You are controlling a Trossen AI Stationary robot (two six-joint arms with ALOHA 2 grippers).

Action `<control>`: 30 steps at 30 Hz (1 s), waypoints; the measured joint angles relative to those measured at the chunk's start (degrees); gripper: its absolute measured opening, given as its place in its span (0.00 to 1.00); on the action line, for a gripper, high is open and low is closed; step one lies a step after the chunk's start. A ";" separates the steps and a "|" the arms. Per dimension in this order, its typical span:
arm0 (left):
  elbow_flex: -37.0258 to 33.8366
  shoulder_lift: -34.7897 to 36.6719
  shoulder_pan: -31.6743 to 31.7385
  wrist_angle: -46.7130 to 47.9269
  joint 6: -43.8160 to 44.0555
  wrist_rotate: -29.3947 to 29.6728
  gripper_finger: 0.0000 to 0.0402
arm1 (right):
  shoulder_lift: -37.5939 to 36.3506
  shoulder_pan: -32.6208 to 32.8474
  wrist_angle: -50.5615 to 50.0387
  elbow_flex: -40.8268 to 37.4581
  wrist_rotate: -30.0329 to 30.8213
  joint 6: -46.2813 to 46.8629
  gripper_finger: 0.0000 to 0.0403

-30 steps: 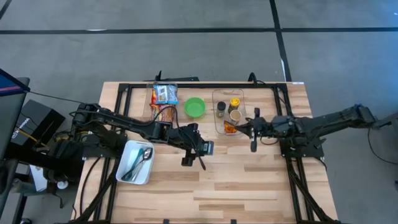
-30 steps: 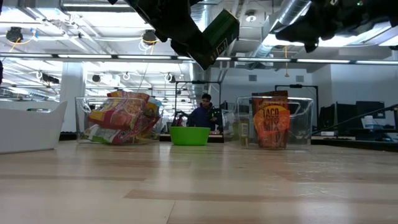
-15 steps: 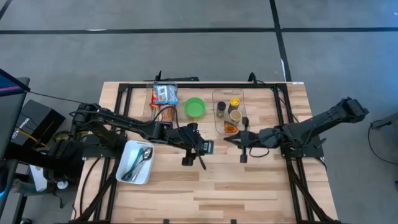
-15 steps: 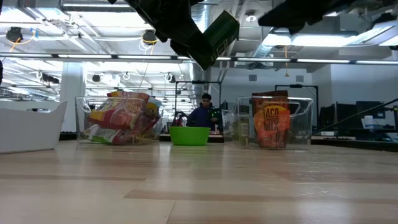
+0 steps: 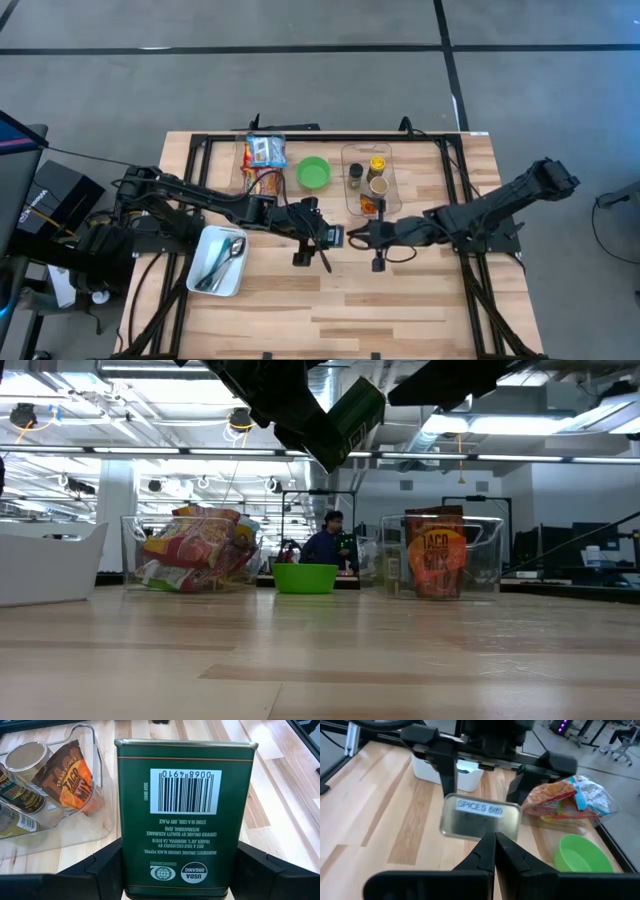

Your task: Pick & Place Food Item

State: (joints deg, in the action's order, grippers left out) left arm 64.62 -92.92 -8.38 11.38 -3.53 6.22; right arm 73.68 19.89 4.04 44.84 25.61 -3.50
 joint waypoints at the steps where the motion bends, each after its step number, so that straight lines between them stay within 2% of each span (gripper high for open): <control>1: 0.00 0.00 0.00 -0.02 0.00 0.00 0.67 | -0.03 -0.17 -0.84 0.57 0.00 0.06 0.00; 6: 0.00 0.00 0.00 -0.04 0.02 0.00 0.67 | -0.05 -0.19 -2.06 2.70 0.00 0.48 0.05; 11: 0.00 0.00 0.00 -0.04 0.01 0.00 0.67 | -0.07 -0.19 -2.32 3.32 -0.03 1.89 0.18; 15: 0.00 0.00 0.00 -0.04 0.00 0.00 0.67 | -0.07 -0.20 -2.59 3.32 -0.62 6.65 0.36; 25: 0.00 0.00 0.00 -0.06 0.00 0.00 0.67 | -0.07 -0.20 -2.78 3.32 -1.68 10.98 0.91; 27: 0.00 0.00 0.00 -0.06 0.00 0.00 0.67 | -0.07 -0.21 -2.75 3.32 -1.65 9.37 0.97; 30: 0.00 0.00 0.00 -0.05 0.00 0.00 0.67 | -0.07 -0.21 -2.03 3.32 -1.60 7.76 0.95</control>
State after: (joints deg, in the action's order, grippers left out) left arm 64.62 -92.92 -8.38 11.32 -3.53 6.22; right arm 73.60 19.68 2.01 48.16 24.00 4.25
